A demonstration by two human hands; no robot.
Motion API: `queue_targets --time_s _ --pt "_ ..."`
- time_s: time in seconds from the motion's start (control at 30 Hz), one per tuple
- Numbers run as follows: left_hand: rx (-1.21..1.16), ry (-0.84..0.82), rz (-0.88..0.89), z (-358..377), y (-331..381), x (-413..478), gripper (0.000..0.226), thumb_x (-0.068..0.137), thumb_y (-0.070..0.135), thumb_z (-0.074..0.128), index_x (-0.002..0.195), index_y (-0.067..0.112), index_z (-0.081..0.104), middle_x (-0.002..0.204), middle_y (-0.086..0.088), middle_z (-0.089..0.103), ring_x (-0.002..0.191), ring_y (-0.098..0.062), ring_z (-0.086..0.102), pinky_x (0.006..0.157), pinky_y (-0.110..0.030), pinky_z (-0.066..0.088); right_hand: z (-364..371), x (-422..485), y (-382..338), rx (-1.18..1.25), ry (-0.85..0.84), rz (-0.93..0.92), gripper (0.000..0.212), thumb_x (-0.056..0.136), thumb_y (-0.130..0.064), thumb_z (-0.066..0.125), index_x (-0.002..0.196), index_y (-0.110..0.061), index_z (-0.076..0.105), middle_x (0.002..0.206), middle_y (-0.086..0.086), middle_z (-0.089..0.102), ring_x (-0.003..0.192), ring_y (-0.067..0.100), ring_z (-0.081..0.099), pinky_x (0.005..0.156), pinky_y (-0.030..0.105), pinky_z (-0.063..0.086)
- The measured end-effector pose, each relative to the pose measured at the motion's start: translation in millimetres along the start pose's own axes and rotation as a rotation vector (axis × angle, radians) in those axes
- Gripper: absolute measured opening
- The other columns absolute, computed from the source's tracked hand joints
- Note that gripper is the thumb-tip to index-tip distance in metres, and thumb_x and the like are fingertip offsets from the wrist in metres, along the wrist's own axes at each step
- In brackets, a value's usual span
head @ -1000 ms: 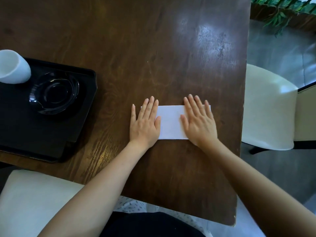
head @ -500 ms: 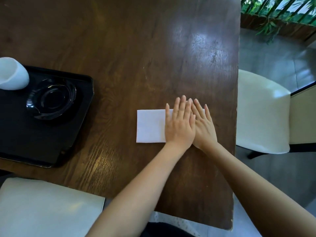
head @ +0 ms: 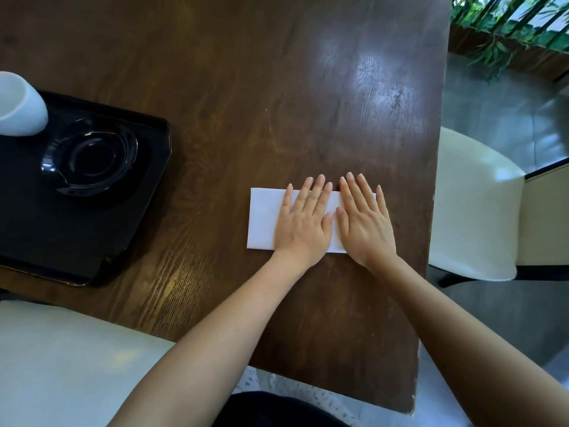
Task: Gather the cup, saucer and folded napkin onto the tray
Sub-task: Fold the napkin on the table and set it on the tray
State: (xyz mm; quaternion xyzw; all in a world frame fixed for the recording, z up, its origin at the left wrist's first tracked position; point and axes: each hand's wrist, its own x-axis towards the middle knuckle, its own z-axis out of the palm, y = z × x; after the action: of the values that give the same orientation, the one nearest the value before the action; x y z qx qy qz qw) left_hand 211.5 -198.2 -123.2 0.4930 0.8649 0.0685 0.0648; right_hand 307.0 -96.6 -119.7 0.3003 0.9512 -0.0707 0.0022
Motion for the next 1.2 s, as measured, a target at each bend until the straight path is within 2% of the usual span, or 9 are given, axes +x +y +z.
queue_targets --time_s 0.13,0.27,0.4,0.6,0.77,0.97,1.1,1.2 --pt "0.003 0.016 -0.035 -6.6 -24.9 -9.4 0.062 0.093 0.046 0.006 0.148 0.017 0.006 0.159 -0.002 0.007 0.146 -0.017 0.003 0.116 -0.038 -0.006 -0.7 0.7 -1.7 -0.009 -0.006 0.010 0.055 0.098 -0.040 0.013 0.149 -0.019 0.009 0.159 -0.002 0.007 0.142 0.009 -0.011 0.118 0.037 -0.008" --pt "0.007 0.042 -0.080 -11.8 -51.9 -21.6 0.063 0.094 0.045 0.010 0.148 0.014 0.011 0.158 -0.004 0.011 0.146 -0.018 0.007 0.117 -0.036 -0.001 -2.9 0.1 -4.3 -0.020 -0.022 0.018 0.058 0.096 -0.045 0.007 0.149 -0.020 0.008 0.159 -0.003 0.005 0.143 0.011 -0.010 0.117 0.035 -0.010" --pt "0.006 0.031 -0.100 -12.3 -65.5 -27.1 0.062 0.095 0.045 0.011 0.148 0.014 0.008 0.159 -0.004 0.008 0.146 -0.017 0.003 0.118 -0.036 0.001 -6.9 0.3 -4.7 -0.023 -0.049 0.017 0.059 0.095 -0.046 0.006 0.149 -0.020 0.006 0.159 -0.002 0.003 0.145 0.014 -0.007 0.117 0.035 -0.011" --pt "-0.005 0.024 -0.090 -14.7 -66.6 -27.8 0.066 0.092 0.050 0.007 0.148 0.015 0.008 0.158 -0.003 0.008 0.146 -0.016 0.003 0.118 -0.037 -0.001 -11.4 -2.3 2.2 -0.031 -0.092 -0.045 0.061 0.094 -0.048 0.004 0.149 -0.021 0.002 0.157 -0.006 -0.007 0.143 0.011 -0.015 0.116 0.034 -0.013" --pt "0.025 -0.020 -0.089 -15.7 -67.0 -26.3 0.065 0.093 0.052 0.007 0.148 0.017 0.002 0.159 -0.001 0.001 0.145 -0.015 -0.002 0.117 -0.038 -0.006 -10.4 -1.2 8.3 -0.019 -0.124 -0.081 0.061 0.095 -0.049 0.004 0.149 -0.021 -0.001 0.152 -0.009 -0.014 0.142 0.010 -0.017 0.116 0.034 -0.013" --pt "0.094 -0.079 -0.076 -20.4 -69.2 -25.6 0.070 0.087 0.057 -0.005 0.146 0.019 -0.010 0.158 0.000 -0.009 0.145 -0.015 -0.010 0.114 -0.043 -0.012 -20.6 -5.6 27.3 -0.091 -0.207 -0.242 0.062 0.092 -0.056 0.002 0.144 -0.025 -0.017 0.154 -0.007 -0.018 0.141 0.010 -0.023 0.116 0.034 -0.014" --pt "0.111 -0.108 0.008 -21.9 -75.2 -27.3 0.066 0.090 0.058 0.003 0.143 0.025 -0.018 0.158 -0.001 -0.014 0.144 -0.016 -0.014 0.114 -0.048 -0.014 -28.7 -14.0 45.5 -0.179 -0.264 -0.356 0.071 0.088 -0.064 0.003 0.141 -0.026 -0.024 0.155 -0.004 -0.021 0.138 0.009 -0.031 0.114 0.032 -0.018" --pt "0.199 -0.122 0.210 -27.3 -90.5 -31.6 0.064 0.089 0.059 0.002 0.141 0.030 -0.022 0.157 0.000 -0.016 0.142 -0.016 -0.021 0.112 -0.048 -0.020 -34.6 -20.4 53.1 -0.183 -0.306 -0.428 0.082 0.082 -0.073 0.006 0.140 -0.027 -0.028 0.152 -0.005 -0.026 0.137 0.010 -0.032 0.114 0.030 -0.019"
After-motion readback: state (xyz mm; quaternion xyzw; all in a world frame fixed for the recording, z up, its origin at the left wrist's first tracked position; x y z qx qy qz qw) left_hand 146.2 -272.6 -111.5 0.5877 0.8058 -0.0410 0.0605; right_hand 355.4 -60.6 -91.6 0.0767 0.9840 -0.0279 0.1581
